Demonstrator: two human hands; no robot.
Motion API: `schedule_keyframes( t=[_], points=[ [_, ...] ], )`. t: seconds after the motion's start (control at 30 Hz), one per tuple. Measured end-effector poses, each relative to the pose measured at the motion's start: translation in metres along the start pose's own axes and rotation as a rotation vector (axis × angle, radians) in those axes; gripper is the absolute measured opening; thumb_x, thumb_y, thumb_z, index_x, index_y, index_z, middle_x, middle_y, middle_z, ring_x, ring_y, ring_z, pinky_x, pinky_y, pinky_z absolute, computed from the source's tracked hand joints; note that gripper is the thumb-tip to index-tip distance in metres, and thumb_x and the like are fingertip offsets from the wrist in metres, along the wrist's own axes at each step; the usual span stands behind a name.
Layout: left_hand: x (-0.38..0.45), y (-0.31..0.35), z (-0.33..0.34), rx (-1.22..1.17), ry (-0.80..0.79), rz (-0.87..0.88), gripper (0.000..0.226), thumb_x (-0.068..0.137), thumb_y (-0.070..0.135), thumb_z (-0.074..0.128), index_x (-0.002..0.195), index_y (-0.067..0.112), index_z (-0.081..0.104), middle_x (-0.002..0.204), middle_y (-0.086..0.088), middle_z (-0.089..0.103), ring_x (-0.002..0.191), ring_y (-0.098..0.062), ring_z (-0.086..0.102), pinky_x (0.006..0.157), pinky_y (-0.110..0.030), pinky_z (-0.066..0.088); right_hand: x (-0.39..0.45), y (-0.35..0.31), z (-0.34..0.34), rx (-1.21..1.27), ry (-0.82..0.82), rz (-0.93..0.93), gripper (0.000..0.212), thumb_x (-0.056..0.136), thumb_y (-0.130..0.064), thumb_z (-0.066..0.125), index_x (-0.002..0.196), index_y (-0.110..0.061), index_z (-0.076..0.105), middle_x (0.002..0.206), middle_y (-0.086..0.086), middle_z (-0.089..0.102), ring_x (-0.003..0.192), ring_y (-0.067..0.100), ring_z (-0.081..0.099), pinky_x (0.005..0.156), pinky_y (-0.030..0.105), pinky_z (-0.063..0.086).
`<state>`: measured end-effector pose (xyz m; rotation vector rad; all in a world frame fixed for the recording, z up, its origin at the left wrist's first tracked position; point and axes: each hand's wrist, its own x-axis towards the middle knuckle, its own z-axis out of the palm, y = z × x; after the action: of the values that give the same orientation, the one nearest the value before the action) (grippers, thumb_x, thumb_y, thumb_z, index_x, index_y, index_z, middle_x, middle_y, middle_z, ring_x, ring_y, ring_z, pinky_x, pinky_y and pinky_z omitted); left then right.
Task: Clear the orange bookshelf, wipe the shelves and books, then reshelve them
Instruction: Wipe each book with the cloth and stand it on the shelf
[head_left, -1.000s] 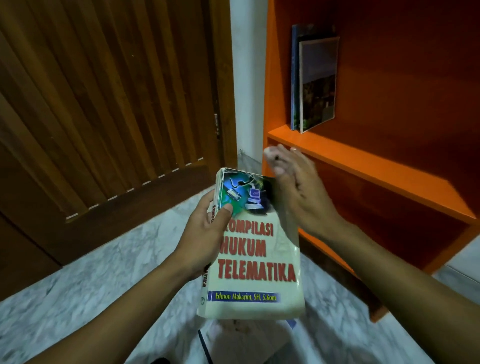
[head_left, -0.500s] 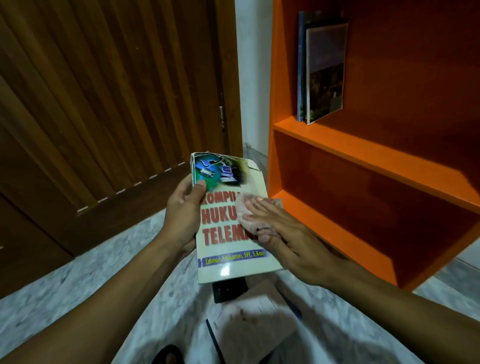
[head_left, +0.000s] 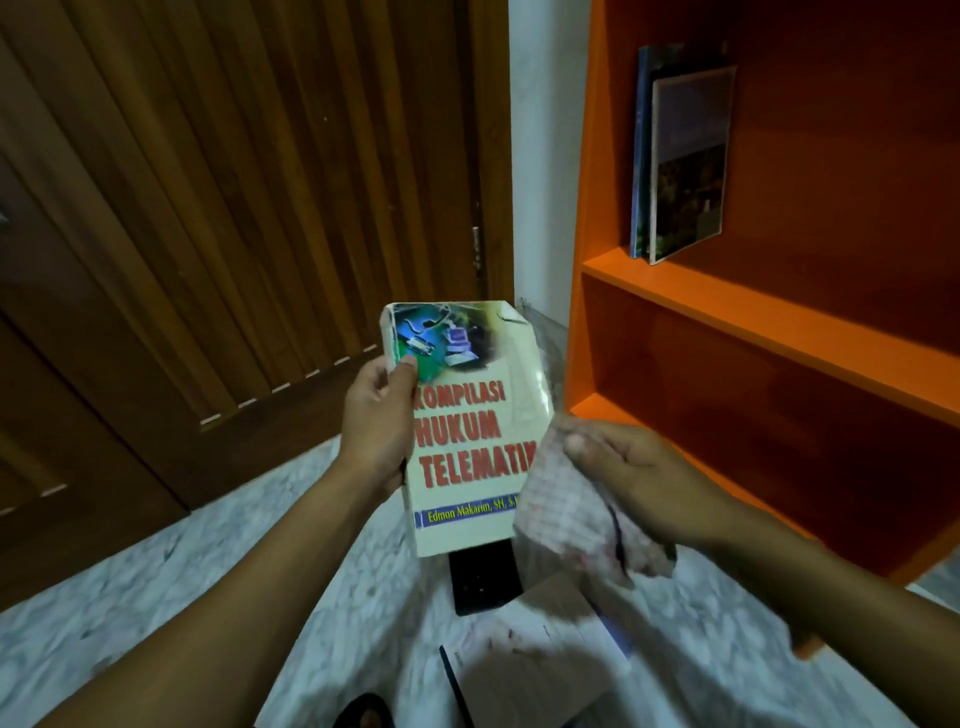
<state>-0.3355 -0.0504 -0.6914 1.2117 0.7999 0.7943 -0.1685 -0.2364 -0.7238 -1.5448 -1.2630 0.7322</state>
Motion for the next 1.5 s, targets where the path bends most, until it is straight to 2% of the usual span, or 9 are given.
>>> schedule_keyframes(
  t=[0.17, 0.33, 0.4, 0.5, 0.73, 0.97, 1.1, 1.37, 1.5],
  points=[
    [-0.021, -0.008, 0.021, 0.150, -0.146, 0.041, 0.024, 0.103, 0.029, 0.048, 0.124, 0.017, 0.049, 0.078, -0.007, 0.075, 0.063, -0.019, 0.074, 0.048, -0.026, 0.055, 0.025, -0.038, -0.026, 0.333, 0.358, 0.089, 0.030, 0.104, -0.033, 0.044, 0.104, -0.016, 0.069, 0.088, 0.006, 0.077, 0.076, 0.013, 0.074, 0.057, 0.019, 0.055],
    [-0.035, -0.022, 0.047, 0.183, -0.300, 0.060, 0.016, 0.104, 0.028, 0.045, 0.118, 0.023, 0.050, 0.078, -0.008, 0.076, 0.065, -0.021, 0.074, 0.052, -0.029, 0.057, 0.039, -0.033, -0.005, -0.068, 0.485, -0.140, 0.028, 0.105, -0.044, 0.037, 0.131, -0.046, 0.047, 0.134, -0.007, 0.058, 0.119, -0.001, 0.057, 0.093, 0.029, 0.054],
    [-0.036, -0.028, 0.056, 0.170, -0.299, 0.052, 0.017, 0.104, 0.029, 0.046, 0.119, 0.023, 0.051, 0.080, -0.010, 0.075, 0.067, -0.024, 0.074, 0.060, -0.035, 0.060, 0.042, -0.013, 0.010, -0.366, 0.412, -0.165, 0.043, 0.103, -0.050, 0.031, 0.145, -0.043, 0.038, 0.158, -0.009, 0.035, 0.147, 0.007, 0.026, 0.120, 0.042, 0.027],
    [-0.032, -0.037, 0.064, 0.043, -0.214, -0.033, 0.019, 0.104, 0.028, 0.048, 0.117, 0.017, 0.057, 0.081, -0.013, 0.075, 0.069, -0.027, 0.073, 0.068, -0.040, 0.059, 0.037, 0.007, 0.031, -0.516, 0.376, -0.176, 0.051, 0.103, -0.048, 0.029, 0.152, -0.036, 0.022, 0.163, -0.015, 0.010, 0.150, -0.003, -0.002, 0.125, 0.037, 0.004],
    [0.003, -0.038, 0.044, -0.216, 0.108, -0.205, 0.039, 0.102, 0.026, 0.049, 0.130, -0.002, 0.052, 0.112, -0.028, 0.069, 0.104, -0.043, 0.069, 0.088, -0.055, 0.057, 0.001, 0.025, 0.054, -0.458, 0.025, -0.300, 0.048, 0.105, -0.043, 0.033, 0.151, -0.030, 0.029, 0.161, -0.017, 0.019, 0.151, 0.000, 0.008, 0.124, 0.038, 0.014],
    [0.010, -0.024, 0.014, -0.178, 0.218, -0.156, 0.030, 0.104, 0.030, 0.047, 0.125, 0.010, 0.052, 0.106, -0.019, 0.074, 0.091, -0.031, 0.075, 0.079, -0.050, 0.061, -0.014, 0.019, 0.063, -0.205, -0.142, -0.315, 0.034, 0.103, -0.023, 0.048, 0.135, -0.019, 0.061, 0.145, -0.011, 0.053, 0.143, 0.005, 0.037, 0.117, 0.027, 0.030],
    [0.011, -0.017, 0.006, -0.167, 0.207, -0.107, 0.031, 0.104, 0.030, 0.048, 0.128, 0.010, 0.050, 0.107, -0.019, 0.073, 0.087, -0.028, 0.075, 0.078, -0.047, 0.062, -0.011, 0.016, 0.059, 0.179, -0.186, -0.041, 0.035, 0.098, -0.039, 0.050, 0.123, -0.021, 0.066, 0.128, -0.006, 0.067, 0.125, 0.011, 0.058, 0.107, 0.033, 0.046],
    [0.004, -0.003, 0.003, -0.146, 0.019, -0.023, 0.022, 0.103, 0.030, 0.049, 0.120, 0.018, 0.058, 0.100, -0.013, 0.075, 0.086, -0.026, 0.075, 0.081, -0.046, 0.059, 0.009, 0.025, 0.021, -0.007, 0.200, 0.245, 0.059, 0.079, -0.079, 0.052, 0.085, -0.022, 0.064, 0.085, -0.014, 0.067, 0.078, 0.006, 0.063, 0.074, 0.029, 0.045],
    [-0.006, 0.005, 0.013, -0.110, -0.182, 0.014, 0.026, 0.103, 0.032, 0.047, 0.121, 0.019, 0.059, 0.101, -0.019, 0.072, 0.079, -0.026, 0.072, 0.074, -0.042, 0.057, 0.016, 0.027, 0.000, 0.168, -0.008, 0.354, 0.077, 0.067, -0.070, 0.077, 0.132, -0.035, 0.055, 0.135, -0.011, 0.061, 0.128, 0.012, 0.055, 0.106, 0.042, 0.045]
  ],
)
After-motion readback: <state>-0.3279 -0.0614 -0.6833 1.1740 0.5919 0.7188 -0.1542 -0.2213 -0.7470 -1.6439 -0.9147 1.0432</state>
